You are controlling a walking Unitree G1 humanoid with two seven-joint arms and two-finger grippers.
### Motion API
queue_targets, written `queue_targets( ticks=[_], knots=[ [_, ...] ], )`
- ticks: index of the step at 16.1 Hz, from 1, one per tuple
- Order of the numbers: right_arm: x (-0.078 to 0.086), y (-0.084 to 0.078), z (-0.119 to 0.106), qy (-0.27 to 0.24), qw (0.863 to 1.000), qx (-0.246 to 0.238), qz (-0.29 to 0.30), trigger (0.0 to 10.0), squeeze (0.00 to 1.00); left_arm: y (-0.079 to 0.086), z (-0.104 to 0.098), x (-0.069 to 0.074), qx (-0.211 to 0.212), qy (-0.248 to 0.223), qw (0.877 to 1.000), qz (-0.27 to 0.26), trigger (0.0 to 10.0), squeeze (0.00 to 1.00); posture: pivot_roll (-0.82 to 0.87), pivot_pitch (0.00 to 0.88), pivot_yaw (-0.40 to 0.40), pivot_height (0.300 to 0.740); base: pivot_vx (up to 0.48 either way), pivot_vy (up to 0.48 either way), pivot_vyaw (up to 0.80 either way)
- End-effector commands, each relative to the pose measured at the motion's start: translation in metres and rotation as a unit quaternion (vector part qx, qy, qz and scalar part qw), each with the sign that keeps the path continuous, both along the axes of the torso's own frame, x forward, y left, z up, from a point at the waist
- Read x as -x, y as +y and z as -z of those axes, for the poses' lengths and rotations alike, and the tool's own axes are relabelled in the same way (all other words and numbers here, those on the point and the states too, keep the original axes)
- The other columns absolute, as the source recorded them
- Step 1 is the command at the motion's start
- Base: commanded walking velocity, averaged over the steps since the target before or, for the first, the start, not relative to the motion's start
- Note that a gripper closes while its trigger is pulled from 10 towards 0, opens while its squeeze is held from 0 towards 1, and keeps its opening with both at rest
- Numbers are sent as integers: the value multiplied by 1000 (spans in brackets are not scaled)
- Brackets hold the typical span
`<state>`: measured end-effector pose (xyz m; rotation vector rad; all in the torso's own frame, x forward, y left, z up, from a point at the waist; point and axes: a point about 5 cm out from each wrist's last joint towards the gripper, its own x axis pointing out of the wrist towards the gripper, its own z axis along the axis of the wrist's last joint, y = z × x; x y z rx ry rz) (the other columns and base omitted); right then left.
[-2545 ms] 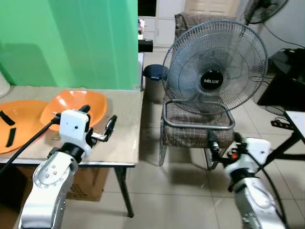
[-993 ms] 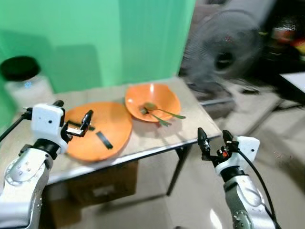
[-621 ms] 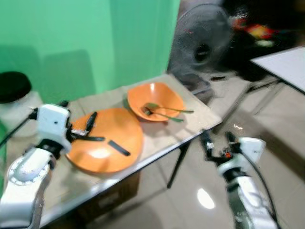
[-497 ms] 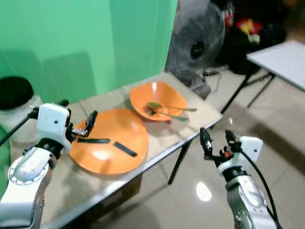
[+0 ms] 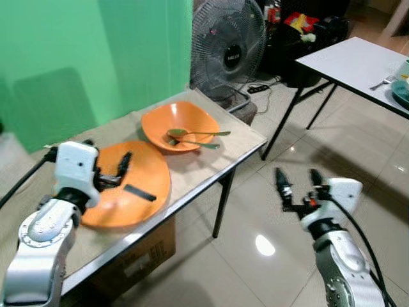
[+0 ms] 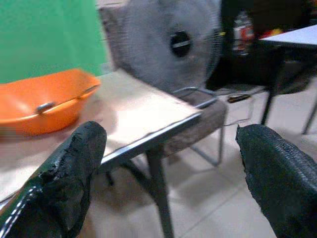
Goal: Setting the table
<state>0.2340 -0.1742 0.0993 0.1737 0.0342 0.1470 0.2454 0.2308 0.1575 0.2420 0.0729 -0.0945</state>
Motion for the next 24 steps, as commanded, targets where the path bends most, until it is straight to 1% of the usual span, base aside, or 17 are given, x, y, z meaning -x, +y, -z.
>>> queue_targets(
  ticks=[1, 3, 5, 8, 10, 11, 12, 13, 15, 16, 17, 19, 20, 21, 22, 23, 24],
  knots=[
    [-3, 0, -11, -13, 999, 4, -31, 10000, 0, 6, -2, -2, 9, 8, 1000, -20, 10000, 1000, -29, 0, -44, 740, 0, 0, 0],
    [-5, 9, -17, -15, 996, 14, -88, 10000, 0, 12, 8, -1, 23, 45, 998, -41, 10000, 1000, -29, 0, -45, 740, 0, 0, 0],
    [-4, 18, -20, -16, 991, 16, -132, 10000, 1000, 15, 19, 1, 38, 81, 995, -48, 10000, 1000, -30, 0, -48, 740, 0, 0, 0],
    [-1, 25, -21, -10, 982, 21, -185, 10000, 1000, 20, 30, 5, 69, 127, 987, -69, 10000, 1000, -31, 0, -53, 740, 0, 0, 0],
    [0, 27, -20, -1, 978, 23, -207, 10000, 1000, 29, 37, 10, 64, 150, 979, -123, 10000, 1000, -30, 0, -56, 740, 0, 0, 0],
    [1, 28, -19, 4, 976, 21, -215, 10000, 1000, 33, 38, 11, 64, 151, 976, -144, 10000, 871, -28, 0, -58, 740, 0, 0, 0],
    [3, 30, -17, 9, 974, 22, -226, 10000, 1000, 35, 39, 12, 67, 151, 974, -157, 10000, 247, -27, 0, -58, 740, 0, 0, 0],
    [6, 33, -15, 15, 970, 24, -240, 10000, 1000, 37, 40, 12, 75, 152, 971, -167, 10000, 0, -25, 0, -58, 740, 0, 0, 0],
    [10, 38, -11, 28, 962, 27, -271, 10000, 1000, 36, 43, 12, 109, 167, 966, -168, 10000, 0, -23, 0, -57, 740, 0, 0, 0],
    [11, 39, -10, 35, 957, 31, -286, 10000, 1000, 31, 51, 12, 161, 202, 954, -151, 10000, 0, -26, 0, -52, 740, 0, 0, 0],
    [12, 39, -10, 36, 957, 32, -287, 10000, 1000, 30, 54, 12, 175, 210, 951, -145, 10000, 0, -27, 0, -51, 740, 0, 0, 0],
    [12, 35, -10, 39, 957, 37, -284, 10000, 1000, 27, 61, 13, 223, 228, 937, -140, 10000, 0, -34, 0, -48, 740, 0, 0, 0],
    [12, 34, -10, 40, 957, 38, -284, 10000, 957, 27, 63, 13, 236, 233, 932, -143, 10000, 0, -38, 0, -47, 740, 0, 0, 0],
    [13, 33, -10, 41, 957, 38, -285, 10000, 47, 26, 67, 12, 263, 245, 922, -144, 10000, 0, -43, 0, -48, 740, 0, 0, 0],
    [15, 33, -10, 43, 957, 38, -286, 10000, 0, 24, 70, 13, 286, 255, 913, -143, 10000, 0, -46, 0, -50, 740, 0, 0, 0],
    [15, 33, -10, 44, 956, 37, -286, 10000, 0, 22, 70, 13, 301, 258, 908, -136, 10000, 0, -47, 0, -51, 740, 0, 0, 0],
    [16, 34, -11, 44, 956, 36, -288, 10000, 0, 15, 69, 11, 338, 264, 896, -110, 10000, 0, -51, 0, -52, 740, 0, 0, 0]
  ],
)
